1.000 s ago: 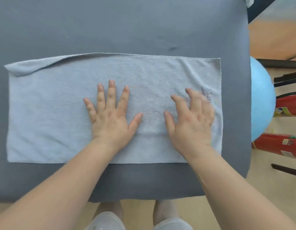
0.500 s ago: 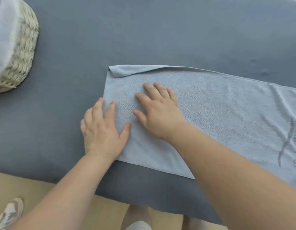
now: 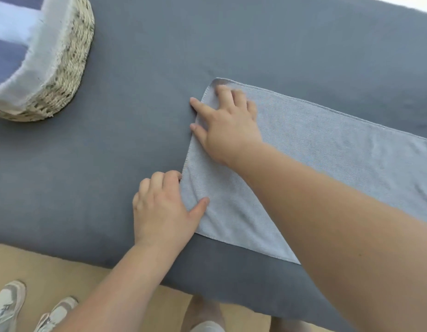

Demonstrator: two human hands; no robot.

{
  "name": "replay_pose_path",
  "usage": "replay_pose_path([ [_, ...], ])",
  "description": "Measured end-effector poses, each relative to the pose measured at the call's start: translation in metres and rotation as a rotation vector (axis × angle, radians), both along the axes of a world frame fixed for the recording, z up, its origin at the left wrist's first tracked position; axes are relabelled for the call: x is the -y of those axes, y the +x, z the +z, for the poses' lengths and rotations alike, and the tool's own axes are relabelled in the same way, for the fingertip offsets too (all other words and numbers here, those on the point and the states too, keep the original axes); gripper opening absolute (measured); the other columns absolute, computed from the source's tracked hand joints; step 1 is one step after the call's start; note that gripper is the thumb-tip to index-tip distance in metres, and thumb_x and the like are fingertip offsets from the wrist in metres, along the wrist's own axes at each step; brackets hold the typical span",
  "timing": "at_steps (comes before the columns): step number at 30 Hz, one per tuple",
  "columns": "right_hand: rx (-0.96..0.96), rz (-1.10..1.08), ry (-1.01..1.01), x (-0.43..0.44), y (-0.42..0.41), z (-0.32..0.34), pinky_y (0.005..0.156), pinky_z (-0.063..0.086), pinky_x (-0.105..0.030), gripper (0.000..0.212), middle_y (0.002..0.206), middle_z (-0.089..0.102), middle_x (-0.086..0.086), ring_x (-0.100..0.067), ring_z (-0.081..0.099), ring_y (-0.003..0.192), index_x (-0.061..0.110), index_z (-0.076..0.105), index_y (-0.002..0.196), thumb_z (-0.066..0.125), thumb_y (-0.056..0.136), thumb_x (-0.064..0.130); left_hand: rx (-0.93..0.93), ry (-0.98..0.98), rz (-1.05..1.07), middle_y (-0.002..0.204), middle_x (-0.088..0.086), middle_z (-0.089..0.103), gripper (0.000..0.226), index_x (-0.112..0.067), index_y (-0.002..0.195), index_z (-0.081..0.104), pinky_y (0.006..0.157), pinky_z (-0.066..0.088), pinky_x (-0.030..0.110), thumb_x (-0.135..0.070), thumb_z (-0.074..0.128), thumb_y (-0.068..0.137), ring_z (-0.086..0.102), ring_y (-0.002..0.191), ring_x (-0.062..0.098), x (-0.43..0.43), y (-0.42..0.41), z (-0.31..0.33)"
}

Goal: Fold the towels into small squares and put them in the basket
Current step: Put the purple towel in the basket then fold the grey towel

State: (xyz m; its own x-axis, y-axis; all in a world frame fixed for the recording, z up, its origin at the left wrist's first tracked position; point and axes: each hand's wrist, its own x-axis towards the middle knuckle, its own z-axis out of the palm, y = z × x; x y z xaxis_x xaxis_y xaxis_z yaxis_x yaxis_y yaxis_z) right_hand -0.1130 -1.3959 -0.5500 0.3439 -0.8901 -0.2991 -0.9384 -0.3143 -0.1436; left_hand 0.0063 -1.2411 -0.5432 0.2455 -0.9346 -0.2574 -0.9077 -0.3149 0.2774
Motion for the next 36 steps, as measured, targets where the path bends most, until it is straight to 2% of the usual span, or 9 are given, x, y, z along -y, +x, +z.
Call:
replay_pose_path([
  [7,-0.095,-0.073,0.094,0.005,0.024,0.0,0.117,0.015,-0.066,0.075,0.163,0.013,-0.015,-0.041,0.017,0.145,0.025,0.013,0.16,0.032,0.098,0.064,-0.029,0.102,-0.023,0.08,-0.008,0.053,0.043,-0.023,0.08,0.056,0.076,0.045,0.037,-0.063,0.072,0.075,0.049,0.083,0.02,0.0,0.018,0.004],
  [14,0.01,-0.145,0.09,0.008,0.019,0.002,0.115,0.026,-0.059,0.06,0.15,0.033,-0.007,-0.034,0.031,0.137,0.01,0.04,0.145,0.039,0.1,0.05,0.087,0.233,-0.121,0.078,-0.006,0.055,0.046,-0.021,0.077,0.054,0.076,0.047,0.036,-0.065,0.07,0.076,0.052,0.081,0.02,0.004,0.013,0.016],
  [18,0.383,-0.258,0.063,0.006,0.004,-0.005,0.117,0.028,-0.046,0.037,0.143,0.045,-0.003,-0.028,0.038,0.134,0.011,0.056,0.129,0.042,0.097,0.023,-0.084,0.175,-0.114,0.07,-0.006,0.05,0.035,-0.023,0.066,0.041,0.068,0.041,0.035,-0.03,0.073,0.077,0.048,0.076,0.022,0.001,0.004,0.018],
  [22,0.937,-0.554,0.167,0.001,-0.013,0.01,0.117,0.031,-0.028,0.048,0.14,0.048,0.003,-0.01,0.042,0.133,0.012,0.057,0.138,0.04,0.094,0.005,-0.372,0.11,0.116,0.059,-0.005,0.046,0.026,-0.022,0.071,0.042,0.055,0.037,0.033,-0.014,0.067,0.072,0.041,0.059,0.018,-0.007,-0.012,0.032],
  [26,1.123,-0.754,0.23,-0.011,-0.042,0.028,0.115,0.035,-0.028,0.048,0.139,0.051,0.01,-0.003,0.046,0.13,0.018,0.056,0.14,0.043,0.097,0.003,-0.573,0.076,0.178,0.067,-0.006,0.056,0.032,-0.031,0.088,0.045,0.056,0.044,0.032,-0.011,0.066,0.074,0.05,0.061,0.013,-0.011,-0.034,0.05],
  [29,1.25,-0.848,0.287,-0.024,-0.073,0.041,0.103,0.046,-0.028,0.045,0.133,0.061,0.005,0.002,0.059,0.108,0.019,0.062,0.133,0.044,0.096,0.002,-0.667,0.135,0.151,0.071,-0.008,0.062,0.043,-0.039,0.102,0.05,0.059,0.045,0.024,-0.01,0.068,0.076,0.056,0.066,0.009,-0.011,-0.058,0.058],
  [31,1.32,-0.919,0.327,-0.032,-0.098,0.048,0.103,0.049,-0.029,0.044,0.123,0.067,0.018,0.009,0.062,0.096,0.019,0.06,0.136,0.045,0.098,0.002,-0.713,0.183,0.141,0.071,-0.008,0.062,0.041,-0.038,0.102,0.054,0.056,0.042,0.017,-0.01,0.069,0.076,0.055,0.063,0.006,-0.012,-0.079,0.058],
  [33,1.361,-0.968,0.344,-0.04,-0.124,0.051,0.107,0.05,-0.035,0.046,0.122,0.067,0.022,0.005,0.063,0.104,0.02,0.06,0.137,0.047,0.097,0.002,-0.732,0.213,0.121,0.073,-0.009,0.061,0.034,-0.035,0.096,0.06,0.056,0.04,0.013,-0.011,0.071,0.075,0.054,0.062,0.005,-0.015,-0.103,0.057],
  [36,1.406,-1.026,0.359,-0.048,-0.166,0.056,0.105,0.051,-0.039,0.051,0.135,0.064,0.009,-0.011,0.064,0.12,0.02,0.063,0.134,0.049,0.089,0.001,-0.723,0.21,0.031,0.078,-0.015,0.06,0.03,-0.032,0.092,0.061,0.06,0.042,0.014,-0.01,0.071,0.074,0.055,0.067,0.007,-0.019,-0.143,0.062],
])
